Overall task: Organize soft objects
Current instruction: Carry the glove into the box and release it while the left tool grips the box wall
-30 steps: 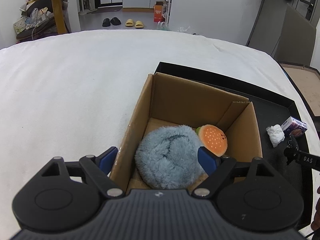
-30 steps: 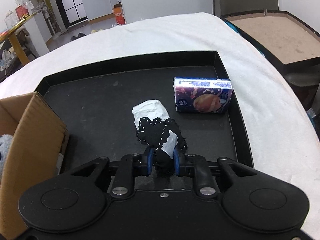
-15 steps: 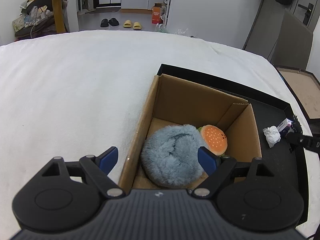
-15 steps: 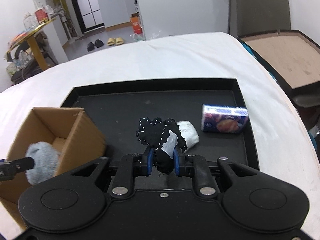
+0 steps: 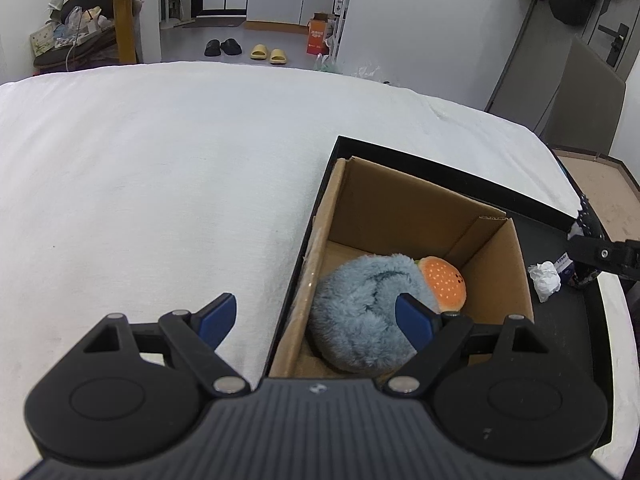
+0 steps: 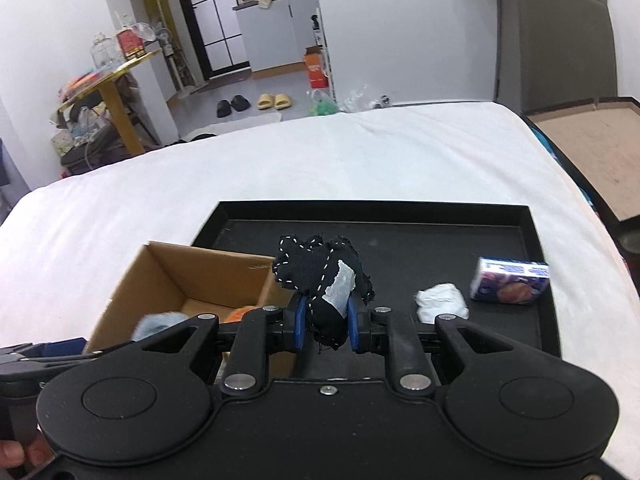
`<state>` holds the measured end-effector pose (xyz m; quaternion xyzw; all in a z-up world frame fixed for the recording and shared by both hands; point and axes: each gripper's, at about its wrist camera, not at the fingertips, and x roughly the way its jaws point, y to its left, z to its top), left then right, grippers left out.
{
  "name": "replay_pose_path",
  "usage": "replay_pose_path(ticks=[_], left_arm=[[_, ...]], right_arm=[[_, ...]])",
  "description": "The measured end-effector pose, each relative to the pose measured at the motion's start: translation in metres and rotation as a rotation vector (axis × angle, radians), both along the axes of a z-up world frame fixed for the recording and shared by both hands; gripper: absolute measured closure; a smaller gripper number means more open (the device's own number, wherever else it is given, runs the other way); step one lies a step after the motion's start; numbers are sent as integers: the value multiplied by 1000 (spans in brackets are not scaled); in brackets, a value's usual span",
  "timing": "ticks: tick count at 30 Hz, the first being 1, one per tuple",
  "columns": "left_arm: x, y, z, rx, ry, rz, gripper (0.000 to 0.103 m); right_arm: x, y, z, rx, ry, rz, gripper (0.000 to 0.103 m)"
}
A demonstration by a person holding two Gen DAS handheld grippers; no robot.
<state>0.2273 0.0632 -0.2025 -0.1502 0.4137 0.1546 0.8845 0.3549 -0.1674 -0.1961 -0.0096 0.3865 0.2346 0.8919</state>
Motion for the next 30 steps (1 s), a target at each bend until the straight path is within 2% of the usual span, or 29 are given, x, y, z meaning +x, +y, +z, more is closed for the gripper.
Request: replay_pose_path(ticks=[11, 17, 19, 25, 30], left_arm=[[-9, 11, -4, -19, -12, -13, 18], [-11, 16, -7, -33, -12, -26, 23], [-13, 17, -8, -36, -18, -29, 28], [-15, 21, -9, -47, -23, -42, 52], [-15, 21, -12, -63, -12, -62, 88]], right_arm=[[-13, 27, 6, 16, 4, 43, 82], [-19, 41, 8, 13, 8, 71, 82], [-22, 45, 8, 15, 12, 80, 82], [-29, 54, 8, 21, 32, 93, 82], [-36, 59, 5, 17, 51, 103, 79]])
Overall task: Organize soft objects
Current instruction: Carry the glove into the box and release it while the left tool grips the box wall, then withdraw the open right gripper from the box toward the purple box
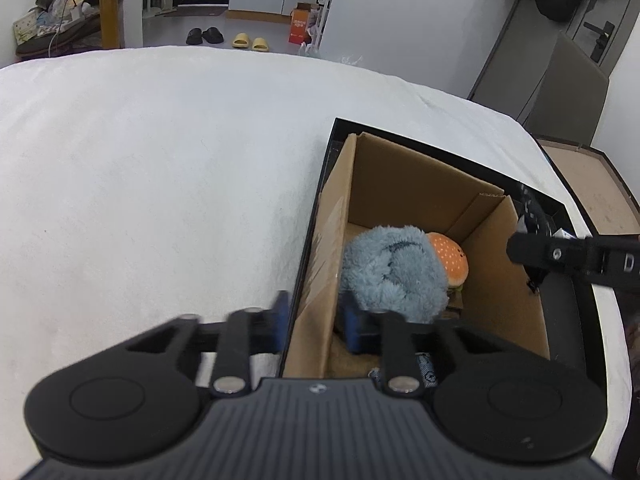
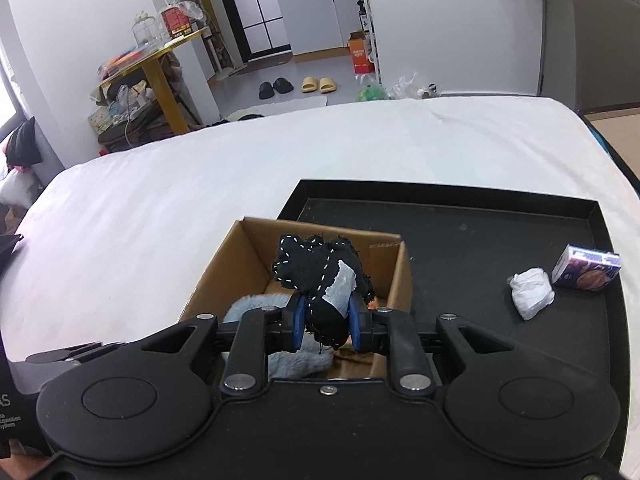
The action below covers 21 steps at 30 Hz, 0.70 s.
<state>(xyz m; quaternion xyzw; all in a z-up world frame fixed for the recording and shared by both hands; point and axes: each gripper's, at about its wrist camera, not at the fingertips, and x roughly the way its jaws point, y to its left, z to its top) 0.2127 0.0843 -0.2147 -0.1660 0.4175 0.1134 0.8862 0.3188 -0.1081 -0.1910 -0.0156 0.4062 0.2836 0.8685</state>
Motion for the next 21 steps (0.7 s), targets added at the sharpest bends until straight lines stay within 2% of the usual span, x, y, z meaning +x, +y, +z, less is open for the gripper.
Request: replay_pose_path(ticks=[2, 5, 21], left_arm=[[1, 1, -2, -1, 8, 0, 91], [0, 2, -2, -10, 7, 7, 91], [3, -7, 3, 30, 15, 14, 89]], right_arm=[[-2, 2, -3, -11, 19, 6, 70], [-3, 1, -7, -23, 38, -8, 67], [6, -25, -11, 11, 58, -57, 67]])
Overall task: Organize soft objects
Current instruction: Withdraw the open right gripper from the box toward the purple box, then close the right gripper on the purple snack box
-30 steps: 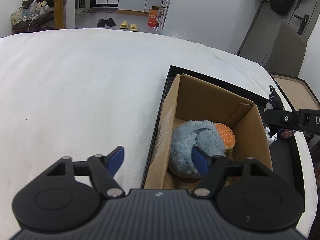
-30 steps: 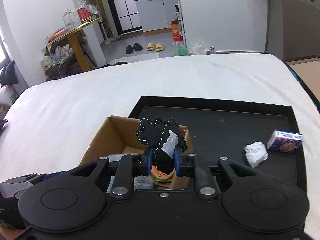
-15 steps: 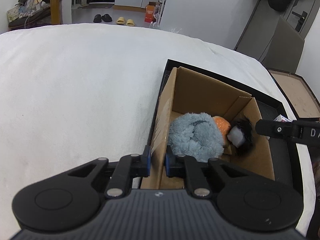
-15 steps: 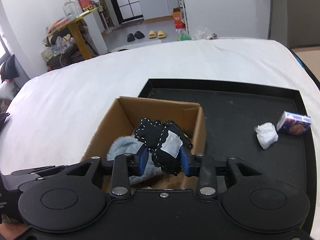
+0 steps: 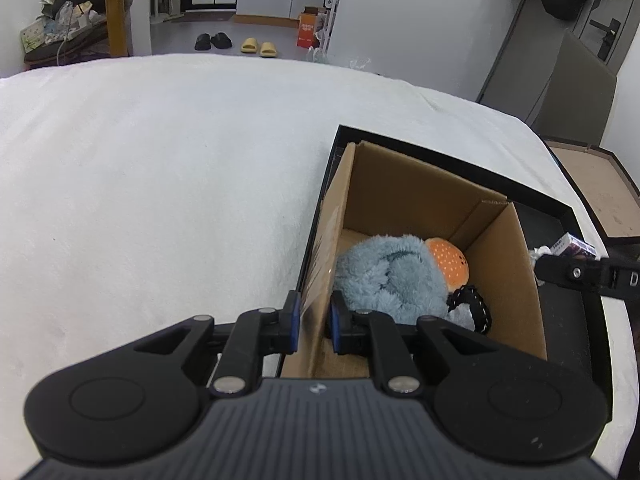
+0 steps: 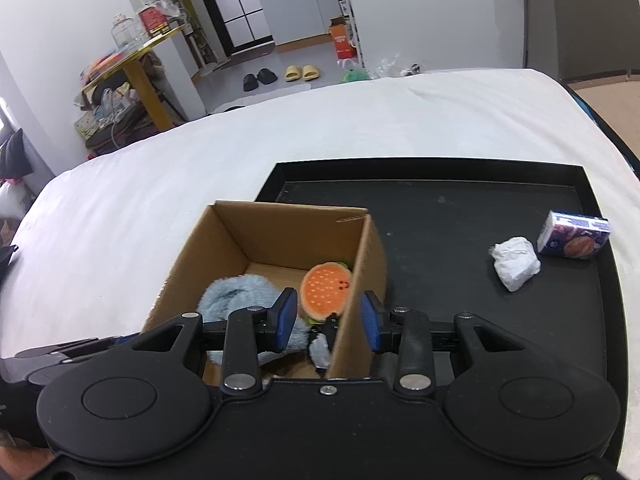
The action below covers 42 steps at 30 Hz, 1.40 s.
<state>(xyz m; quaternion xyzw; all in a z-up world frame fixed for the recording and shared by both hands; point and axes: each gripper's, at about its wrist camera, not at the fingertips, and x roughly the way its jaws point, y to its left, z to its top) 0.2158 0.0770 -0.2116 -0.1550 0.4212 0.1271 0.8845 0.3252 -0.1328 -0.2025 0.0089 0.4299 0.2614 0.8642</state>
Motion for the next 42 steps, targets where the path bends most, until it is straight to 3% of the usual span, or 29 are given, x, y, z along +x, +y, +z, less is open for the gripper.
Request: replay_pose_path(ticks=[8, 10, 15, 21, 36, 42], left_arm=[[2, -8, 6, 30, 2, 9, 83], [3, -9, 6, 33, 7, 15, 78], [7, -11, 8, 23, 12, 24, 52], [15, -21, 10, 47, 14, 21, 33], [29, -40, 7, 94, 23, 29, 22], [33, -43, 7, 116, 24, 45, 21]], right_arm=[[10, -26, -7, -10, -4, -45, 67], [13, -32, -10, -14, -4, -57, 67], [20, -46, -15, -27, -17, -79, 60], [29, -63, -21, -36, -31, -102, 58], [61, -107, -37, -77, -112, -201, 20], [79, -119, -50, -101, -135, -249, 11]])
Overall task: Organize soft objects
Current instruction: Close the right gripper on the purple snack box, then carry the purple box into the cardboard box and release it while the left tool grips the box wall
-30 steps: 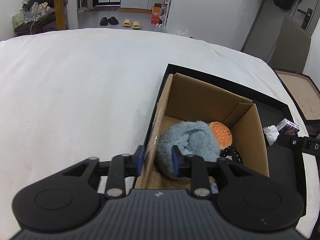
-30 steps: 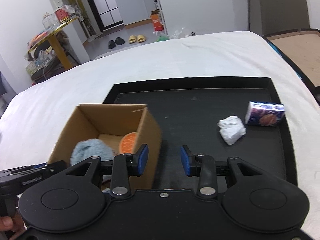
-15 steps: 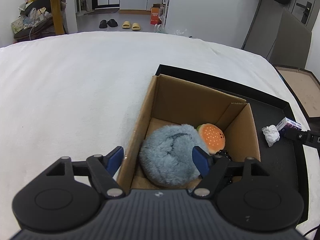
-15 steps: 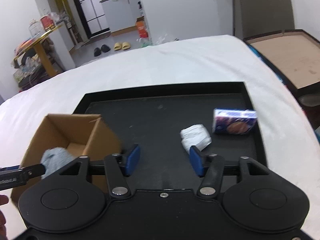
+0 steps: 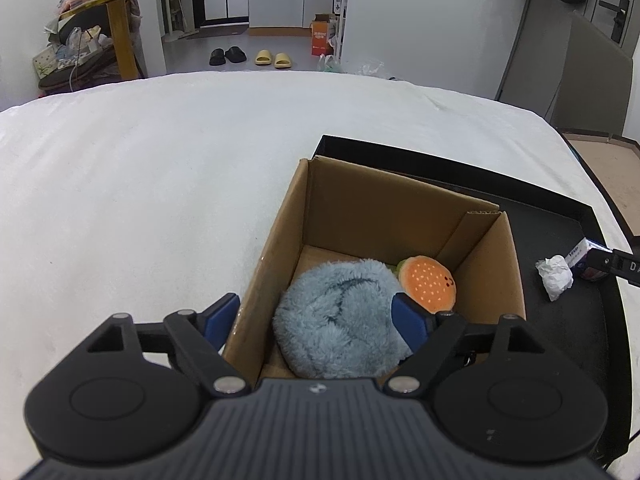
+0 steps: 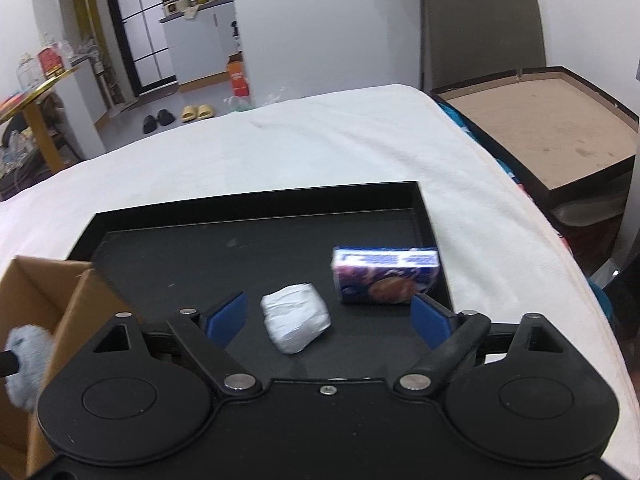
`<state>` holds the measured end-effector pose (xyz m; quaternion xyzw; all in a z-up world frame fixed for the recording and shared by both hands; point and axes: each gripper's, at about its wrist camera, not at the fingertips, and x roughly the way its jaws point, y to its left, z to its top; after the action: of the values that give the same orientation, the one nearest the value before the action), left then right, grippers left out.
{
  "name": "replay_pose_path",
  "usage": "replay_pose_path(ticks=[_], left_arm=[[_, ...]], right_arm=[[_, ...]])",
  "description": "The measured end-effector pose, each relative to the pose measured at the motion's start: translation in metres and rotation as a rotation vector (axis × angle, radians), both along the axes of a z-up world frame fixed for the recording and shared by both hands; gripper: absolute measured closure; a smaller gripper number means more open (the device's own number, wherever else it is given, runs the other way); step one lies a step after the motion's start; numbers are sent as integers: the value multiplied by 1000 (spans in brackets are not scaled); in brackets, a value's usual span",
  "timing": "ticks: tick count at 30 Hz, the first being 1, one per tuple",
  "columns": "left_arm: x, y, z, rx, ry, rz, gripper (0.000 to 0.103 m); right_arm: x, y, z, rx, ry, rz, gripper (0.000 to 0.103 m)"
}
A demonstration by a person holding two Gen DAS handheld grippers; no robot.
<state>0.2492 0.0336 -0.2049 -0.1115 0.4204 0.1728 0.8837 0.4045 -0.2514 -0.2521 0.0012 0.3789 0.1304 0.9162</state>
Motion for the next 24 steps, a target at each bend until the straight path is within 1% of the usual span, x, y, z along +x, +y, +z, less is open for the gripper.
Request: replay_pose_path(ticks=[6, 12, 17, 19, 20, 21, 24], left_arm=[[3, -1, -1, 10, 1, 9, 21], [5, -3, -2, 17, 3, 11, 21], [6, -3, -3, 15, 3, 12, 21], [6, -3, -3, 12, 5, 13, 21], [6, -3, -2, 11, 4, 13, 21], [6, -3, -2, 9, 3, 13, 21], [5, -2, -2, 8, 0, 13, 21]], right_arm=[[19, -7, -12, -24, -23, -36, 4], [35, -14, -22, -30, -37, -59, 4], [40, -8, -27, -50, -55, -54, 4], [41, -5, -29, -61, -59, -50, 11], [42, -4, -29, -61, -51, -45, 22], [43, -3, -30, -66, -41, -45, 31], [39, -2, -27, -63, -41, -35, 33]])
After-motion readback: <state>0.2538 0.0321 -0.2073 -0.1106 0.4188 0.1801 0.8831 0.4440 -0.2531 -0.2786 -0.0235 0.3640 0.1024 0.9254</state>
